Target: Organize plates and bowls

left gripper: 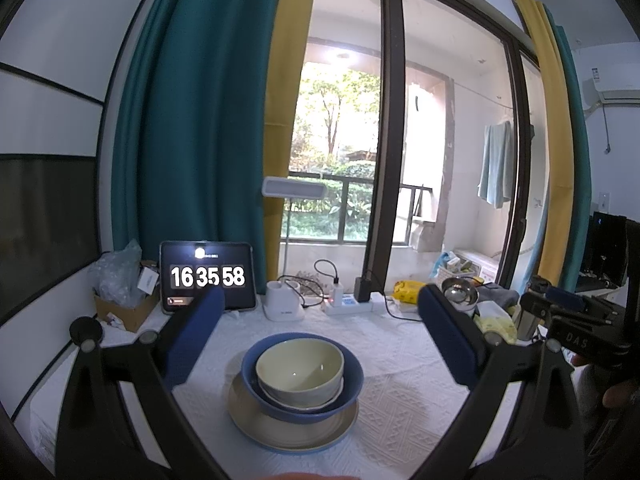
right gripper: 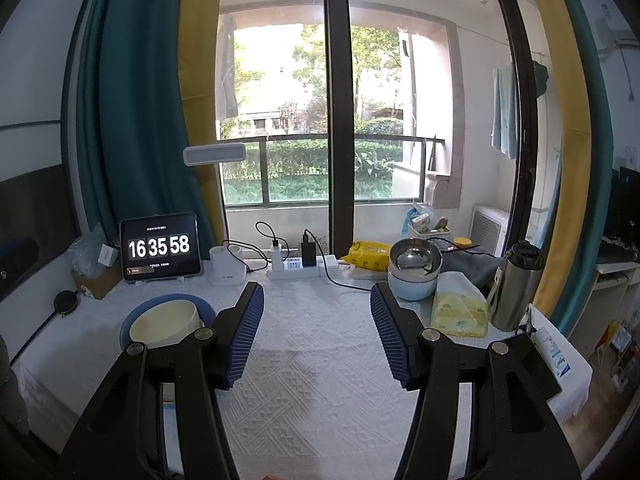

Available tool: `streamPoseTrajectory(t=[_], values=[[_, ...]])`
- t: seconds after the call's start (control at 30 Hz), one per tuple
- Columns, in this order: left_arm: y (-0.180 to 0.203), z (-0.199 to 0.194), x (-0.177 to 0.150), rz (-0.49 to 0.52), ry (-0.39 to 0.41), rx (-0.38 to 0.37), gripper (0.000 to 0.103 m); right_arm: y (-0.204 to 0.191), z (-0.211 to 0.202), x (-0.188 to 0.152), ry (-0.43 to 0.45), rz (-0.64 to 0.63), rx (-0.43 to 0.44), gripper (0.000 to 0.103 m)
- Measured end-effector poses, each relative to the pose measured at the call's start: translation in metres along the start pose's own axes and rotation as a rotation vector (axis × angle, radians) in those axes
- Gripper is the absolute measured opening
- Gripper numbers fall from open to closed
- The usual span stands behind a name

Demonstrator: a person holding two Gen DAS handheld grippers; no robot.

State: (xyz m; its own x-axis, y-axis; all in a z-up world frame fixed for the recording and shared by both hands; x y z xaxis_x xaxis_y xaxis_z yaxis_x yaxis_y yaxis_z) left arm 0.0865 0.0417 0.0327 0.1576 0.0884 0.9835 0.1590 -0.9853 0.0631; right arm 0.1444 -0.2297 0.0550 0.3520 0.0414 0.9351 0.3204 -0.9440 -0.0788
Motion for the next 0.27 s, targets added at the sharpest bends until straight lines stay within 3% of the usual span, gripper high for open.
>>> streamPoseTrajectory(t=[0.27], values=[[-0.0022,0.0056,-0.0025,-0.009,-0.023,0.008,0.099,0.0007,-0.0004,-0.0009,-0.001,0.001,-0.001,0.059]])
Point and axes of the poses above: each gripper's, at about its wrist camera, not at the fingertips, and z roughly the way its jaws point, y to its right, x to its top, the point moved 5 cm from there along z, roughly the way its jaws point, and after that the axes turned 13 degrees about x, right-handed, at the moved point
